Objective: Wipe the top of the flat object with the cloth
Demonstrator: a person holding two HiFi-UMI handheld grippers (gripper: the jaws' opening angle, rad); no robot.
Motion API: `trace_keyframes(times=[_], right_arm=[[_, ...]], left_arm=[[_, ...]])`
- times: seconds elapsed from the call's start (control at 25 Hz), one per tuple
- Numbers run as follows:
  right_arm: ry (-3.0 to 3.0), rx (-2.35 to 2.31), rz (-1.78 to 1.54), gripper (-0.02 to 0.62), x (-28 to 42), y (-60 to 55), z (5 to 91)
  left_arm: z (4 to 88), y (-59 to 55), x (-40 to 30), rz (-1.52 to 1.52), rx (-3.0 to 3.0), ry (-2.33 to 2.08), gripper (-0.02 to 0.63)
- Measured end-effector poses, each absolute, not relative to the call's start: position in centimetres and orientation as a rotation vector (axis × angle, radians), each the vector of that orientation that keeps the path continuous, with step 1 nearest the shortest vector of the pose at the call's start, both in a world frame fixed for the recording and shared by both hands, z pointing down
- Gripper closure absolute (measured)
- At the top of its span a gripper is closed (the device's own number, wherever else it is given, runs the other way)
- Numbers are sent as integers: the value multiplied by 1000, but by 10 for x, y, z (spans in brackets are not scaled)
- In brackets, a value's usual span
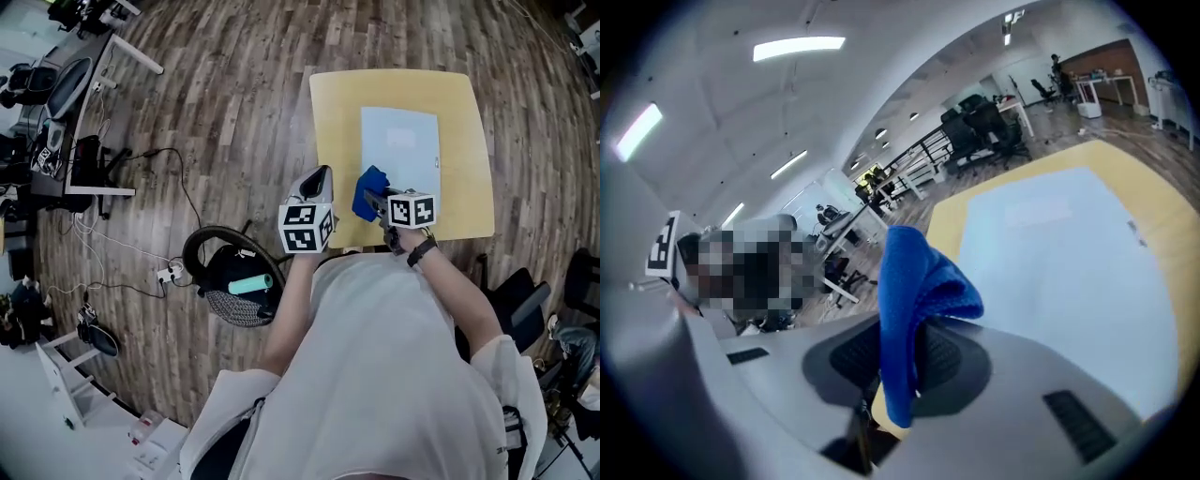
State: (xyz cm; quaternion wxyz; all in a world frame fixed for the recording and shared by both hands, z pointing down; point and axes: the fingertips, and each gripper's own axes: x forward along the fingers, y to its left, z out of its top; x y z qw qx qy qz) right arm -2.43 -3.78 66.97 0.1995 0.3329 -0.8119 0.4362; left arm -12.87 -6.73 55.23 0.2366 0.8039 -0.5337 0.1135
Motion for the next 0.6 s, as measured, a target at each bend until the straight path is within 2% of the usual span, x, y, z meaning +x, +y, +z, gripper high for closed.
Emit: trace_keyframes(times=[0.12,0.24,0.6], right_arm=[[-2242,862,1219,543,-52,-28,689],[-2191,891,1123,543,-43,-25,707],[-2022,1204,1120,541,85,-17,717]], left_arm=[[550,-63,-143,303,2193,-1490,597],[551,-59,-149,300,2190,-1493,597],[557,-53,-126,314,2243,-1403,597]])
